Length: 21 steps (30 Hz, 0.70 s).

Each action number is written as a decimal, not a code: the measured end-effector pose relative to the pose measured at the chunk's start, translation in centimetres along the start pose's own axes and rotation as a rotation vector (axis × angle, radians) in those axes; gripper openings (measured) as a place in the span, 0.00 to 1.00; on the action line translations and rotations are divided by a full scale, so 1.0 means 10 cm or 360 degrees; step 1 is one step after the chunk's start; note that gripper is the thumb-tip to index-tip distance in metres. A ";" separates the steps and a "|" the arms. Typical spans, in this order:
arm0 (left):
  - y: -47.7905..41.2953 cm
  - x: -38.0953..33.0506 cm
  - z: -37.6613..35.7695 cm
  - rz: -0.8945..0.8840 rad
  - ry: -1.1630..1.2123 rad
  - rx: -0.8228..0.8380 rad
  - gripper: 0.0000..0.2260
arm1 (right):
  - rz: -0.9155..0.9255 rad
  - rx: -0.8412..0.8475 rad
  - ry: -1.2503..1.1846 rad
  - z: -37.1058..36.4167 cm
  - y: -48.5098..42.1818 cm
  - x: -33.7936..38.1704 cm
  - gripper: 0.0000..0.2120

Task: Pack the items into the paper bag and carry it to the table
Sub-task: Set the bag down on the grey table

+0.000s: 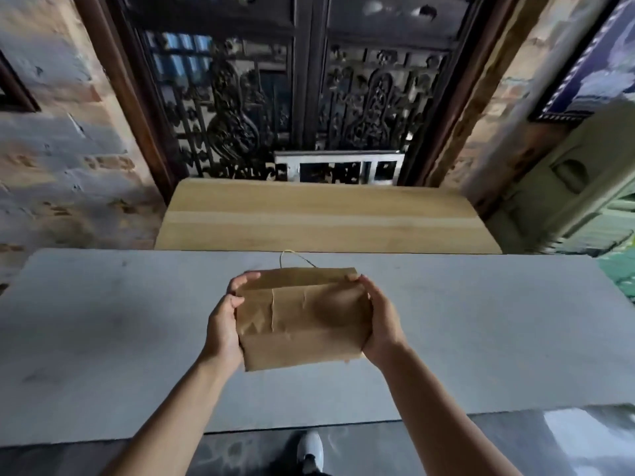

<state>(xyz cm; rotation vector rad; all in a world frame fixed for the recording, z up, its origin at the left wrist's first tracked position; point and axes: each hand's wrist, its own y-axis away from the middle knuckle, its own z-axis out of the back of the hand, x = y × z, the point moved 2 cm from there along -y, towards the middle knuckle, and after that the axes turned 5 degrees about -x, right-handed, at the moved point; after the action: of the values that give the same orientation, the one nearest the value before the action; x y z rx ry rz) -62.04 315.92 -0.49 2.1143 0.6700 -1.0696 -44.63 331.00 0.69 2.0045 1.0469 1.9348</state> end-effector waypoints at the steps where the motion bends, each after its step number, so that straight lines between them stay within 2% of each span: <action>1: -0.12 0.04 0.00 0.0011 -0.0022 -0.0034 0.21 | -0.0001 0.0055 0.0006 -0.02 -0.17 0.02 0.14; 5: -0.52 0.27 0.15 0.0060 -0.0248 -0.0179 0.25 | -0.0041 0.0216 -0.0089 -0.08 -0.71 -0.13 0.08; 8: -0.73 0.49 0.30 0.0155 -0.0386 -0.0162 0.25 | -0.0050 0.0187 -0.0026 -0.07 -1.00 -0.32 0.08; 11: -0.85 0.63 0.40 0.0076 -0.0727 -0.0116 0.23 | -0.0020 0.0113 0.0299 -0.01 -1.13 -0.48 0.13; 15: -0.91 0.68 0.44 -0.0157 -0.1282 0.0073 0.20 | 0.0096 0.0204 0.0593 0.17 -1.21 -0.49 0.10; 19: -0.96 0.66 0.44 -0.0361 -0.1746 0.0106 0.16 | 0.0281 0.0106 0.1216 0.31 -1.31 -0.42 0.14; 21: -0.99 0.64 0.45 -0.0419 -0.1865 0.0087 0.15 | 0.0469 0.0132 0.1475 0.27 -1.31 -0.41 0.17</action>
<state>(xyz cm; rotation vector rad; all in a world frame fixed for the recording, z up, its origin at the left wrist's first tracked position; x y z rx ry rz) -67.65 319.86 -11.11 1.0873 0.3055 -2.1607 -46.52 339.27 -10.46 1.2944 1.0040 3.1464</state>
